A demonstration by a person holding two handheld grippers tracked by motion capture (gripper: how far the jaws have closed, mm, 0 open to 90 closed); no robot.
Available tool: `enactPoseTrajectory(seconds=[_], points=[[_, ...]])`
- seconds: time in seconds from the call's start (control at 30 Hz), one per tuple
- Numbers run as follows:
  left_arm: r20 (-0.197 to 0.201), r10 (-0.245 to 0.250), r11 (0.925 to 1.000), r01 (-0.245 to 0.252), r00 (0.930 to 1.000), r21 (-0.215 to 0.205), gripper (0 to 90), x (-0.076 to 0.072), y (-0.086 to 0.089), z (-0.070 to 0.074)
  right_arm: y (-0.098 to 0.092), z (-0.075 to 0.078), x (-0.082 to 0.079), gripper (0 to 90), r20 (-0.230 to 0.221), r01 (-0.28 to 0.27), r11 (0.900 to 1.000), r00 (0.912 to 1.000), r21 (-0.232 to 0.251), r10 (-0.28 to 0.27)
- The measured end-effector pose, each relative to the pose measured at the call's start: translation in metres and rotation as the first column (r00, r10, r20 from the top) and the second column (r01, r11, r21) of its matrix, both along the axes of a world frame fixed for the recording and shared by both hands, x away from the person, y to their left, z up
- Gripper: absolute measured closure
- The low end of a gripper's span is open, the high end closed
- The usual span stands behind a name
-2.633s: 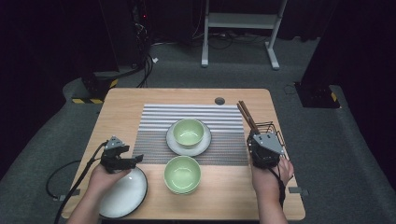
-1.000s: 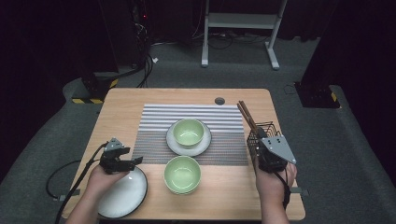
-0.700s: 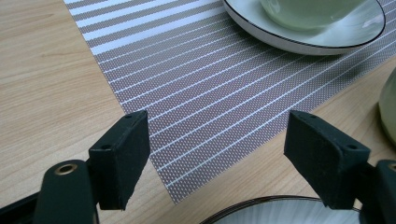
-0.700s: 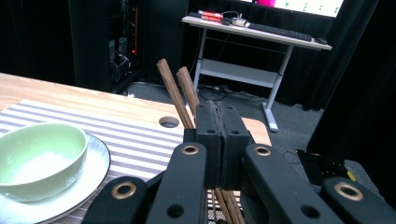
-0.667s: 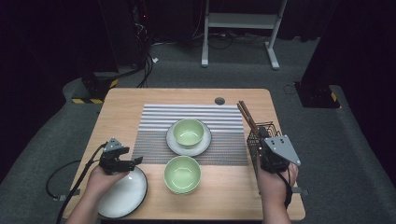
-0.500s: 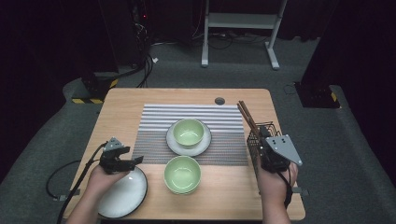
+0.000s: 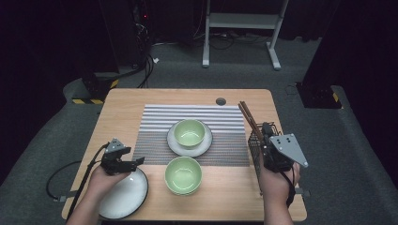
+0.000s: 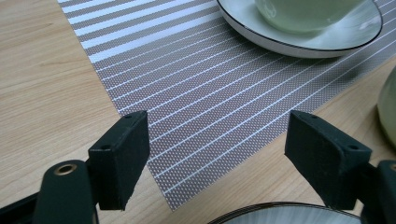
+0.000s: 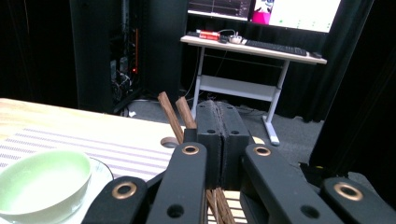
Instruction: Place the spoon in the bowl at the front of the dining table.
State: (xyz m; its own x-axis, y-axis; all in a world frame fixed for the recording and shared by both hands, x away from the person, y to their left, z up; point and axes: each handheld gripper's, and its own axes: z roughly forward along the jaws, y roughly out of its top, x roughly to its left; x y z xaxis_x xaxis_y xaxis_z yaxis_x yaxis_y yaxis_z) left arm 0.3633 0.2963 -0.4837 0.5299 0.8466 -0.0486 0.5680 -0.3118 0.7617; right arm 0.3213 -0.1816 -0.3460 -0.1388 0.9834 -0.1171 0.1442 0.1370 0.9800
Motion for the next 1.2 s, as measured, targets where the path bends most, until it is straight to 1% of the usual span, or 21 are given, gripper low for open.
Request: enactPoseTrajectory(seconds=[0.07,0.1,0.2,0.37,0.47,0.67,0.83,0.93,1.07,1.2], points=[[-0.002,0.002,0.9993,-0.002,1.0,0.037,21.7,0.0,-0.003,0.0,0.0,0.002,0.0,89.0,0.007,-0.002,1.0,1.0,-0.001,0.002],[-0.008,0.001,0.9993,-0.001,1.0,0.037,21.3,0.0,-0.003,-0.001,0.001,0.002,-0.001,89.1,0.008,-0.004,1.0,1.0,0.001,0.004],[-0.018,0.003,0.9997,-0.003,0.9998,0.023,21.1,0.001,-0.002,0.0,0.001,0.004,0.0,89.0,0.013,-0.004,1.0,0.9999,-0.001,0.004],[-0.015,0.01,1.0,-0.01,0.9998,0.001,21.2,0.001,0.0,0.002,0.001,0.006,-0.002,89.1,0.025,-0.002,1.0,0.9997,0.005,0.002],[-0.017,0.008,1.0,-0.008,0.9998,-0.002,21.1,0.001,0.0,0.002,0.001,0.008,-0.003,89.1,0.034,0.0,1.0,0.9994,0.006,0.0],[-0.025,0.002,0.9998,-0.003,0.9997,-0.022,21.4,0.001,0.001,0.002,0.003,0.014,-0.005,89.1,0.048,-0.006,1.0,0.9988,0.008,0.006],[-0.034,-0.004,0.9996,0.003,0.9994,-0.026,21.9,0.002,0.002,0.002,0.005,0.018,-0.007,89.1,0.063,-0.013,1.0,0.9979,0.008,0.013],[-0.035,-0.004,0.9993,0.002,0.9994,-0.038,22.3,0.002,0.003,0.002,0.006,0.021,-0.007,89.1,0.068,-0.014,1.0,0.9976,0.009,0.013],[-0.037,-0.016,0.9979,0.013,0.9992,-0.064,21.0,0.002,0.004,0.003,0.008,0.024,-0.008,89.1,0.079,-0.019,1.0,0.9967,0.008,0.019],[-0.041,-0.03,0.9964,0.027,0.9987,-0.081,18.3,0.002,0.005,0.003,0.01,0.026,-0.009,89.1,0.088,-0.024,1.0,0.9959,0.008,0.023]])
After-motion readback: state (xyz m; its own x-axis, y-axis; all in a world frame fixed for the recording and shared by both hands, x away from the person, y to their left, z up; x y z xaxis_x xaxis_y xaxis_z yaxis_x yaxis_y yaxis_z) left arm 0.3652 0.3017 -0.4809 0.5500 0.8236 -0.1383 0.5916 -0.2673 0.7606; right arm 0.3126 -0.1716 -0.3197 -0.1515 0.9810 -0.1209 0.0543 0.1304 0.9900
